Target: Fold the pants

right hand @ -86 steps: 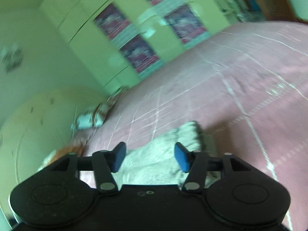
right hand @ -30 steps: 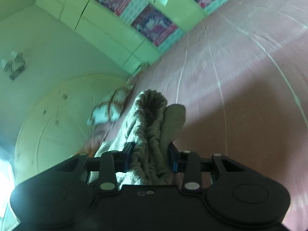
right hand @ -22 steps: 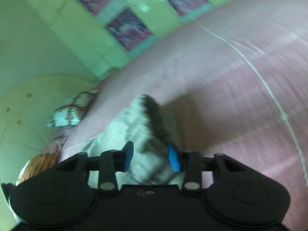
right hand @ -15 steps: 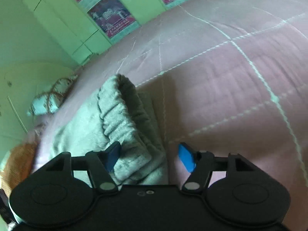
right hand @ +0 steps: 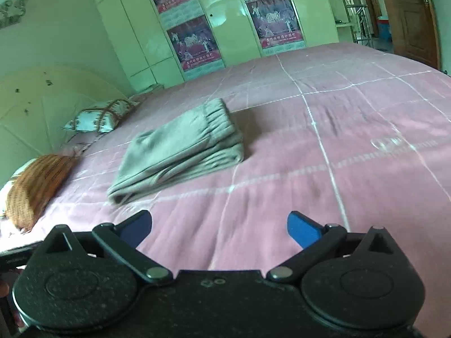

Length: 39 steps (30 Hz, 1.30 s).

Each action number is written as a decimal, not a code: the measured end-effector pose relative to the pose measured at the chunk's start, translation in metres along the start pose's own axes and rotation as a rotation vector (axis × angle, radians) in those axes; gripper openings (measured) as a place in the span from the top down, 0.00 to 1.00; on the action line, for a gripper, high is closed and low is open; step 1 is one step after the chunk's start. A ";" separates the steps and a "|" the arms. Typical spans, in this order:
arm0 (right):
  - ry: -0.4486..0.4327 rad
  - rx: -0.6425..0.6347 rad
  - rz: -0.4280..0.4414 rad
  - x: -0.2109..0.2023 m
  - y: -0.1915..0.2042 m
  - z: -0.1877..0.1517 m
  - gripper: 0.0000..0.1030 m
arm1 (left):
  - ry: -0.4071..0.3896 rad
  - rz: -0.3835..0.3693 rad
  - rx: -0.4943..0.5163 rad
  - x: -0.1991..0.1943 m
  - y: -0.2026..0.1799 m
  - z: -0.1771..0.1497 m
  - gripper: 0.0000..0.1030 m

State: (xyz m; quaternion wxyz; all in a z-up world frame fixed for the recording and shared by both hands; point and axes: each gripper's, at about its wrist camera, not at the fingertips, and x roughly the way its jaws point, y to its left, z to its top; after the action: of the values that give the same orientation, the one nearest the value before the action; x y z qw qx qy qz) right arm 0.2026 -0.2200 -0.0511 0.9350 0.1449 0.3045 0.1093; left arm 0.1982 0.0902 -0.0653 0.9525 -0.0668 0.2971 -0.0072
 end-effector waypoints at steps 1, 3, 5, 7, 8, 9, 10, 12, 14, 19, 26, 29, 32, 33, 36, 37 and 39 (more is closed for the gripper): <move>0.006 -0.016 0.009 -0.013 0.005 -0.005 0.06 | -0.014 -0.004 0.016 -0.015 -0.007 -0.007 0.05; -0.028 -0.053 0.003 -0.038 0.019 -0.018 0.06 | -0.047 -0.007 0.045 -0.041 -0.019 -0.018 0.05; -0.045 -0.116 -0.042 -0.059 0.033 -0.032 0.06 | -0.062 -0.023 0.049 -0.063 -0.029 -0.030 0.04; -0.050 -0.194 -0.051 -0.072 0.044 -0.043 0.06 | -0.090 -0.038 0.060 -0.084 -0.040 -0.043 0.02; -0.052 -0.217 -0.053 -0.078 0.048 -0.049 0.06 | -0.100 -0.040 0.069 -0.091 -0.044 -0.048 0.01; -0.059 -0.230 -0.060 -0.084 0.050 -0.054 0.06 | -0.104 -0.041 0.077 -0.097 -0.049 -0.054 0.00; -0.066 -0.232 -0.057 -0.089 0.050 -0.057 0.06 | -0.102 -0.039 0.085 -0.102 -0.053 -0.059 0.00; -0.082 -0.221 -0.034 -0.100 0.047 -0.066 0.06 | -0.110 -0.037 0.103 -0.111 -0.062 -0.063 0.00; -0.112 -0.229 -0.041 -0.111 0.047 -0.077 0.06 | -0.126 -0.037 0.114 -0.119 -0.070 -0.062 0.00; -0.148 -0.239 -0.049 -0.132 0.057 -0.073 0.06 | -0.199 -0.010 0.143 -0.143 -0.087 -0.065 0.00; -0.197 -0.226 -0.064 -0.147 0.058 -0.071 0.06 | -0.245 -0.034 0.157 -0.166 -0.096 -0.063 0.00; -0.216 -0.234 -0.059 -0.153 0.061 -0.071 0.06 | -0.249 -0.038 0.136 -0.171 -0.092 -0.062 0.00; -0.225 -0.243 -0.064 -0.154 0.063 -0.070 0.06 | -0.252 -0.039 0.117 -0.170 -0.087 -0.061 0.00; -0.226 -0.243 -0.064 -0.153 0.064 -0.070 0.06 | -0.251 -0.039 0.112 -0.170 -0.085 -0.060 0.00; -0.225 -0.244 -0.063 -0.152 0.064 -0.070 0.06 | -0.250 -0.037 0.098 -0.167 -0.082 -0.061 0.00; -0.226 -0.245 -0.063 -0.151 0.065 -0.070 0.06 | -0.248 -0.033 0.096 -0.166 -0.081 -0.061 0.00; -0.234 -0.252 -0.067 -0.152 0.066 -0.070 0.06 | -0.246 -0.030 0.094 -0.164 -0.079 -0.062 0.00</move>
State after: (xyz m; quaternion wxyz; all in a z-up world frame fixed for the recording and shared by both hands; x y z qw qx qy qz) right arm 0.0329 -0.1891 -0.0010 0.9780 0.0280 0.1819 0.0980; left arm 0.0306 0.0126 -0.0128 0.9836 -0.0271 0.1763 -0.0271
